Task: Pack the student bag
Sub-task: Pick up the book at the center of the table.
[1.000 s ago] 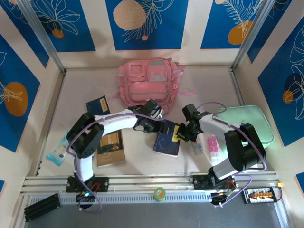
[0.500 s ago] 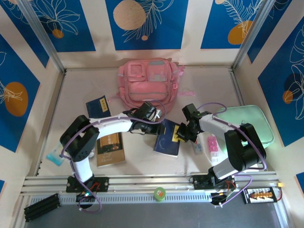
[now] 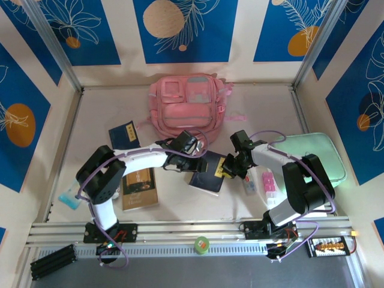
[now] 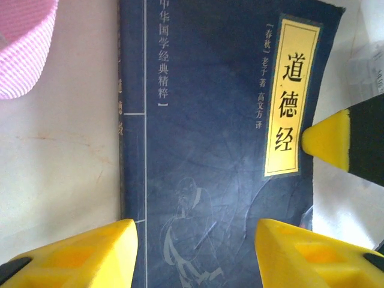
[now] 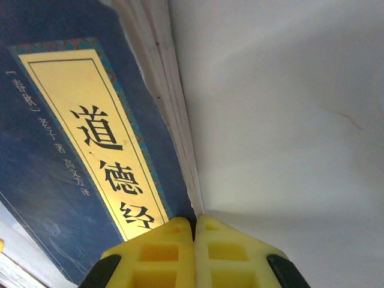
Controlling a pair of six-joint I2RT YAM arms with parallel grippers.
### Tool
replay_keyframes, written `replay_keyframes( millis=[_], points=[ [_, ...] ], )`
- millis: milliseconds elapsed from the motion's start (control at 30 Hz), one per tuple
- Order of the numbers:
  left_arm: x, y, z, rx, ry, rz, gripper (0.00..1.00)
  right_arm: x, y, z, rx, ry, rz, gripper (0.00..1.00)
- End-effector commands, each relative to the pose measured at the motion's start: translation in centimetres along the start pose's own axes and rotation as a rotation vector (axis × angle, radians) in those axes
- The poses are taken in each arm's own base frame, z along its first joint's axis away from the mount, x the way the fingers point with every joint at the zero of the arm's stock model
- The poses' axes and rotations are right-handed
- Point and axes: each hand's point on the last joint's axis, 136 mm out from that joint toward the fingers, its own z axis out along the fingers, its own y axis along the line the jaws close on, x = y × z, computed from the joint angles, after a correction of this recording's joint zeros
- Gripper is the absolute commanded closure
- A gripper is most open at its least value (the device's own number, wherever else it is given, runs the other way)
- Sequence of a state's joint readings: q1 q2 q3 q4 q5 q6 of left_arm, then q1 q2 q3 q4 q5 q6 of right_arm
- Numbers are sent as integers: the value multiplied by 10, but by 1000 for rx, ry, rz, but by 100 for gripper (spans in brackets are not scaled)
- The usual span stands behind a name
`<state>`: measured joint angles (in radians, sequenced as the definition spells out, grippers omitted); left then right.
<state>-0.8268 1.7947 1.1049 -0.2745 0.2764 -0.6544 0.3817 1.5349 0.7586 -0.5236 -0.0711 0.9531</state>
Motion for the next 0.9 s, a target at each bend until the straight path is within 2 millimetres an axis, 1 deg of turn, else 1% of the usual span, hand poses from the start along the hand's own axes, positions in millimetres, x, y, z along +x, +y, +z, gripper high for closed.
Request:
replay_keyframes(
  millis=[0,267,467,533,667,733,867],
  points=[
    [7,7,10,-28,49,-27,45,4,-40,25,134,12,57,100],
    [11,9,23,-30,97,-44,45,4,-40,25,131,17,58,100],
    [10,15,22,-68,89,-47,41,5,-40,25,129,20,56,100],
    [9,10,23,-41,93,-44,42,4,-39,25,126,20,57,100],
    [7,-17,27,108,116,-60,48,4,-39,26,124,23,56,100],
    [6,-29,25,173,115,-71,53,4,-39,25,120,22,57,100],
    [-5,-52,2,262,59,-40,58,4,-39,25,118,24,57,100]
  ],
)
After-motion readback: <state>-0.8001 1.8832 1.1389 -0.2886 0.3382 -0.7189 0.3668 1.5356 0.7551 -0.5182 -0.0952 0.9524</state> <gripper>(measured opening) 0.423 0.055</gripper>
